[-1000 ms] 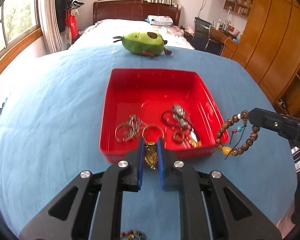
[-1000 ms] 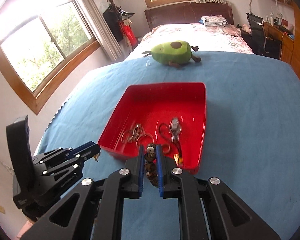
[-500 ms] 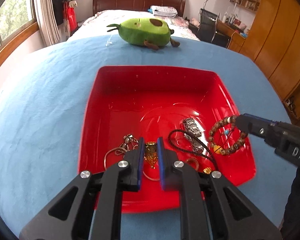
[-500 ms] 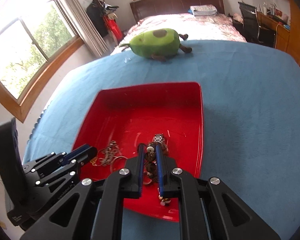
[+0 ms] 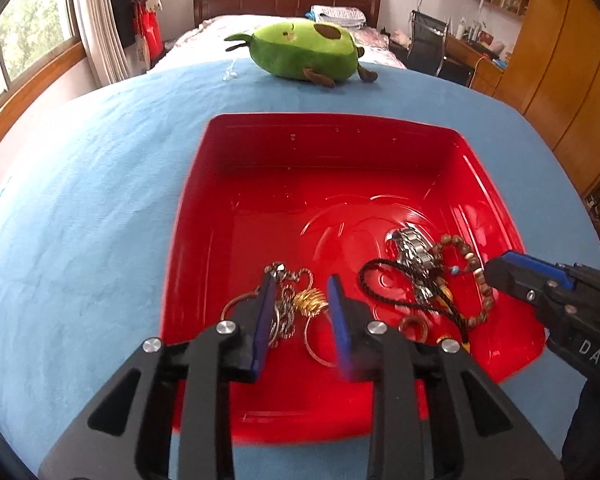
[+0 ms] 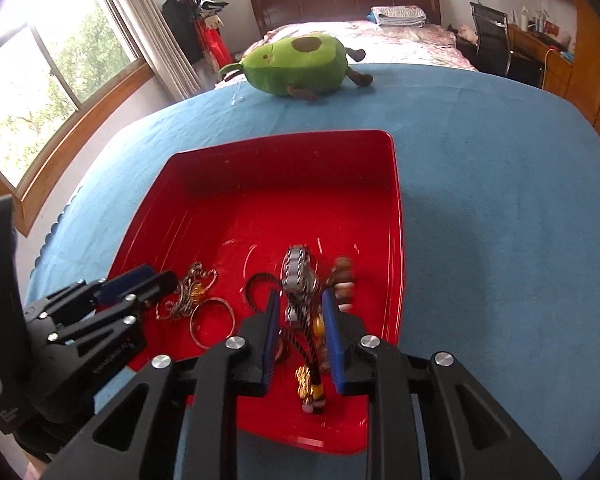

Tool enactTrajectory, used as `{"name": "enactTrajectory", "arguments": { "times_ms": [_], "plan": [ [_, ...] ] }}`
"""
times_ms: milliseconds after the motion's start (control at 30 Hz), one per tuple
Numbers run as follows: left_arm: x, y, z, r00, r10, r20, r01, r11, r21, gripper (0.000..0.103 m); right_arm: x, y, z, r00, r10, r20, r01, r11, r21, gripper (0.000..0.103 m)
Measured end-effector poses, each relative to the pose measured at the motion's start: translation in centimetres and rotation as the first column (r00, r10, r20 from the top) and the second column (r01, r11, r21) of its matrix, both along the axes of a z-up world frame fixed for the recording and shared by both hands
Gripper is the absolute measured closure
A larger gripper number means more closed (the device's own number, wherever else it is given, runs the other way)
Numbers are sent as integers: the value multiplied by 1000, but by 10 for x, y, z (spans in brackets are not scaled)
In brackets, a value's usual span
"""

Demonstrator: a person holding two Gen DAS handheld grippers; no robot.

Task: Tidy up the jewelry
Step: 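Lower pendant and bracelet into the red box and open both tools, then move both tools back toward the multicolour bracelet and black bead necklace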

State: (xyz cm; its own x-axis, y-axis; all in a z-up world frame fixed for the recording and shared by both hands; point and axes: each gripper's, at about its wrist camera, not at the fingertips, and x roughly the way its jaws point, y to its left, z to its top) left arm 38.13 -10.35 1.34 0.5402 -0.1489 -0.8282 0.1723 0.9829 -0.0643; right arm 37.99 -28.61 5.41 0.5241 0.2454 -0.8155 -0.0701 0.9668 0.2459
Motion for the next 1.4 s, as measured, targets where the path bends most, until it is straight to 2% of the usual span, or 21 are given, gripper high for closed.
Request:
{"name": "enactTrajectory", "arguments": {
  "times_ms": [433,833,1100,1233,1400],
  "plan": [
    [-80,29,30,997,24,79,-23,1000,-17,76,-67,15,19,998,31,51,-31,1000,5,80],
    [-166,52,39,990,49,131,-47,999,-17,74,-139,32,16,997,57,57,-58,998,21,77],
    [-218,64,34,986,62,158,-59,998,-25,67,-189,50,16,993,83,82,-85,996,24,71],
    [-239,71,32,986,64,155,-59,998,-37,61,-212,61,14,991,108,82,-111,993,37,71],
    [-265,82,31,985,76,156,-69,996,-48,60,-237,72,10,989,127,75,-130,991,43,71]
  ]
}}
